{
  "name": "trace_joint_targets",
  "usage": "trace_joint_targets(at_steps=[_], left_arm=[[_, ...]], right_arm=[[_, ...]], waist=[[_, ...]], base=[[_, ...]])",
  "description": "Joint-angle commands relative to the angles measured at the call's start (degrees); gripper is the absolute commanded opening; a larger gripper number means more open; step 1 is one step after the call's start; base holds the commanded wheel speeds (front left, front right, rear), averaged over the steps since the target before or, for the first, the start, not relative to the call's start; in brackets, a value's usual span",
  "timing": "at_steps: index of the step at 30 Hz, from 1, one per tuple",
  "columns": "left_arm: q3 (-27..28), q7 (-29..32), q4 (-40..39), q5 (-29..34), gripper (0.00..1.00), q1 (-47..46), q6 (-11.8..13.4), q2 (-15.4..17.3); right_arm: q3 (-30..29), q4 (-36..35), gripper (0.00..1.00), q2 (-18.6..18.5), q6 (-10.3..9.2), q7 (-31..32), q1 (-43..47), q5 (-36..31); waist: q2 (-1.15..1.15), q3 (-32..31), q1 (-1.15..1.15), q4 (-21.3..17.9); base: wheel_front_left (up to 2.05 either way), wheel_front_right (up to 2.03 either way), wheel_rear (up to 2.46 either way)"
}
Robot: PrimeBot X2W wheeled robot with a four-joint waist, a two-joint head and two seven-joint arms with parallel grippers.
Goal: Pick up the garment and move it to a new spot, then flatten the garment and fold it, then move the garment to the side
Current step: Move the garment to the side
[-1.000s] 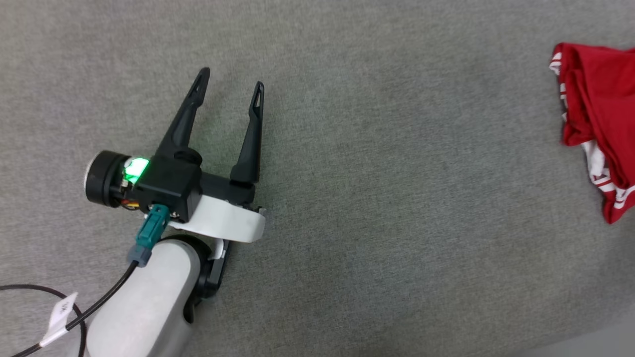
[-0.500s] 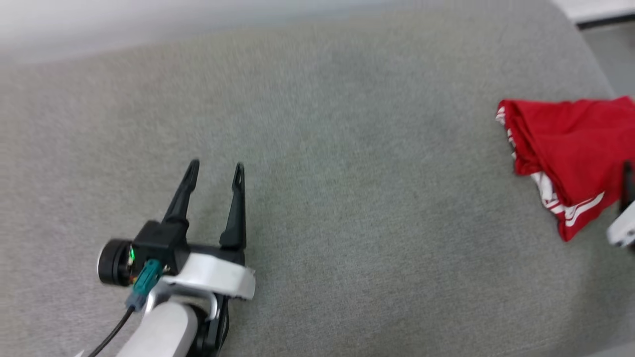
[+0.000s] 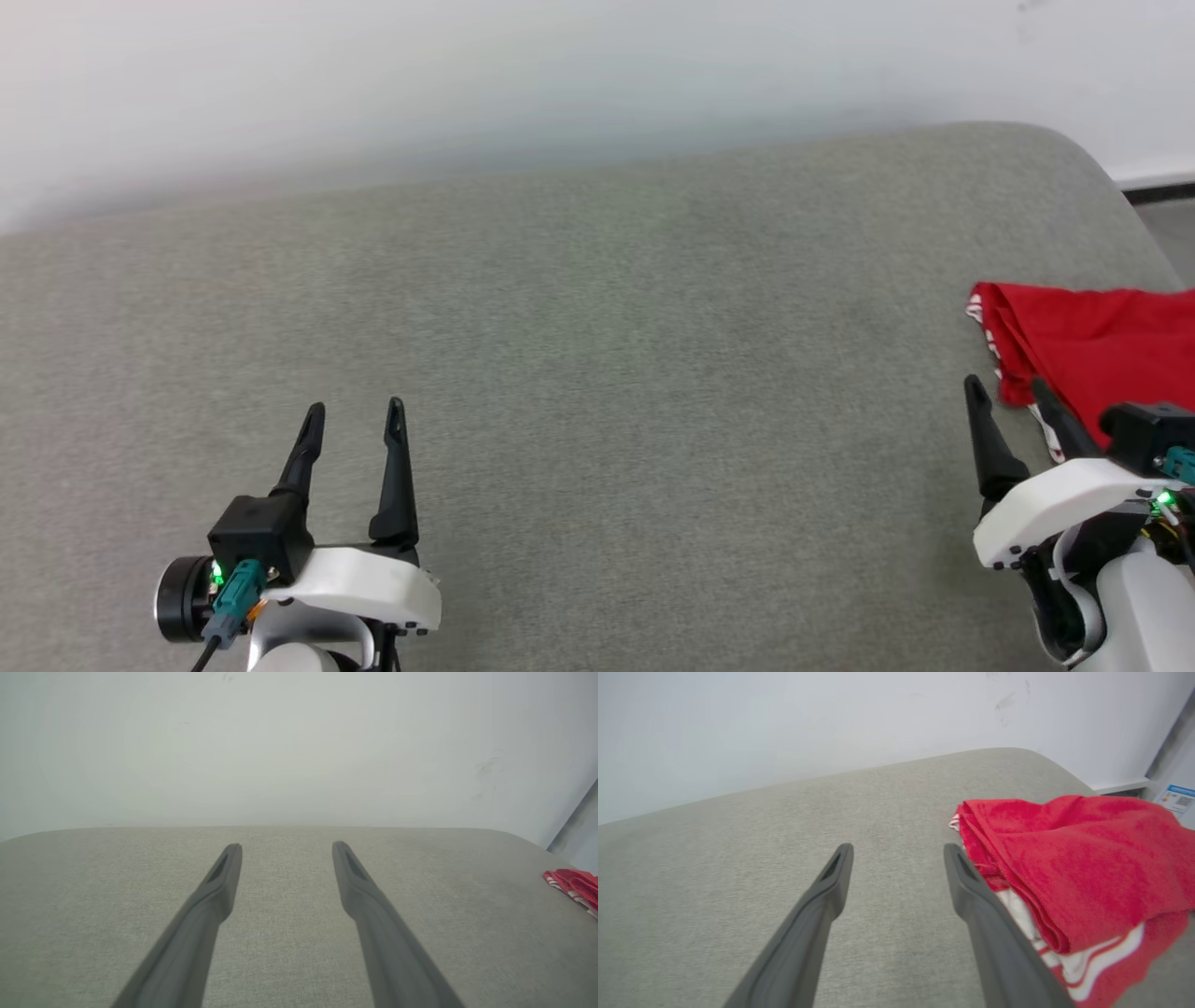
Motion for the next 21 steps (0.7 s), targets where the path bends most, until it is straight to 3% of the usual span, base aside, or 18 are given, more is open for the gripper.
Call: trace_joint_targets(at_steps=[1,14,21], left_arm=[[0.41,-0.26,0.13,-0.21,1.00,0.89,0.31,0.24],[2.54,-0.27,1.18,-1.65,1.00,4.47,0.36,2.79],[2.14,0.31,1.41,-2.08,1.00,6.49,0.36,3.34]], right_arm=[[0.37,-2.47,1.00,0.53,-0.04,0.43,1.64,-0.08],[-0.07,-26.91,1.00,5.65,-0.04,6.17,12.88,-5.57],[-0.39,-34.63,1.00,7.04,-0.03,9.69,18.46,-8.22]], waist=[[0.00,-1.63,0.01,2.05],[0.00,-5.15,0.01,5.03],[0.00,-6.80,0.01,4.62]], base=[[0.00,0.00,0.00],[0.00,0.00,0.00],[0.00,0.00,0.00]])
